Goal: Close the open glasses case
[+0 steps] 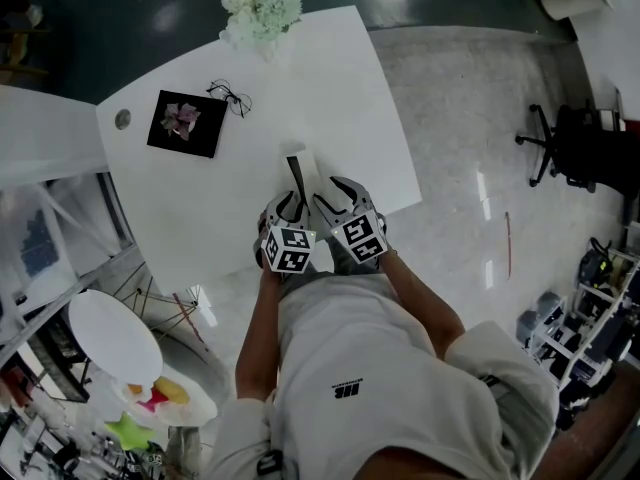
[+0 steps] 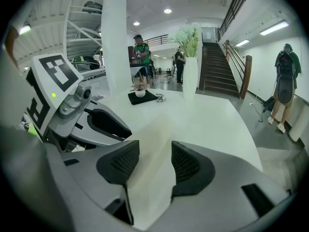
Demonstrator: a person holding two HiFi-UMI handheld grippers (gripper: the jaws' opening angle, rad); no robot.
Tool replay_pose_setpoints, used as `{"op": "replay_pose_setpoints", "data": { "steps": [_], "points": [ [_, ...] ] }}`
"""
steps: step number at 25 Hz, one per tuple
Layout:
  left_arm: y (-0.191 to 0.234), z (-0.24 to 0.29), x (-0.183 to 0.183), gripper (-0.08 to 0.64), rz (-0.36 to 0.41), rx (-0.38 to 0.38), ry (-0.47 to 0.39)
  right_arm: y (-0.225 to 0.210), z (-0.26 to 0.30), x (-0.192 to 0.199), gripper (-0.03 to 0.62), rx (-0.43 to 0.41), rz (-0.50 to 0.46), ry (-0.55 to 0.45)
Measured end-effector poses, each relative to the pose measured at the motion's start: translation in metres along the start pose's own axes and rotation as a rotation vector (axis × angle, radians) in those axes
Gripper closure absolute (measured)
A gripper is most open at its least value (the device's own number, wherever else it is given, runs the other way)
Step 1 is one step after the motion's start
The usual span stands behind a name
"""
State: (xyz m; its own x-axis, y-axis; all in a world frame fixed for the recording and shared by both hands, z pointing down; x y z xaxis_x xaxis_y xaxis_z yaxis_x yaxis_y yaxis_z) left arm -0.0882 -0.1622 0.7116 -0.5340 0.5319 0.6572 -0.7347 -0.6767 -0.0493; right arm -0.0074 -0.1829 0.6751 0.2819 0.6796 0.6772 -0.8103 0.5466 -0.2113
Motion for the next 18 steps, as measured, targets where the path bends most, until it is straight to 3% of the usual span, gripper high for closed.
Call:
{"op": "replay_pose_setpoints", "data": {
  "steps": [18],
  "points": [
    [0.008, -0.002, 0.021, 0.442, 0.003, -0.049, 0.057, 0.012, 0.017, 0.008, 0.380, -0.034, -0.036, -0.010]
  ]
}}
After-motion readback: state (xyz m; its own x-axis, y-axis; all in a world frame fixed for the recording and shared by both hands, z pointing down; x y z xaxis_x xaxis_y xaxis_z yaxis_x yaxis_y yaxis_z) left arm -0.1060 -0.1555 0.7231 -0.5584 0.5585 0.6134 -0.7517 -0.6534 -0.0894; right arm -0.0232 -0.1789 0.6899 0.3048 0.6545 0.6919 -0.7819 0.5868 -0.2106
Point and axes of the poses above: the fingertips, and each gripper's own axes: z forward along the fingers, y to its left, x out of its underside, the point moved 4 cm from there along -z, backward along the fingers, and after that the axes turned 13 degrees about z, right-handed, at the moved point
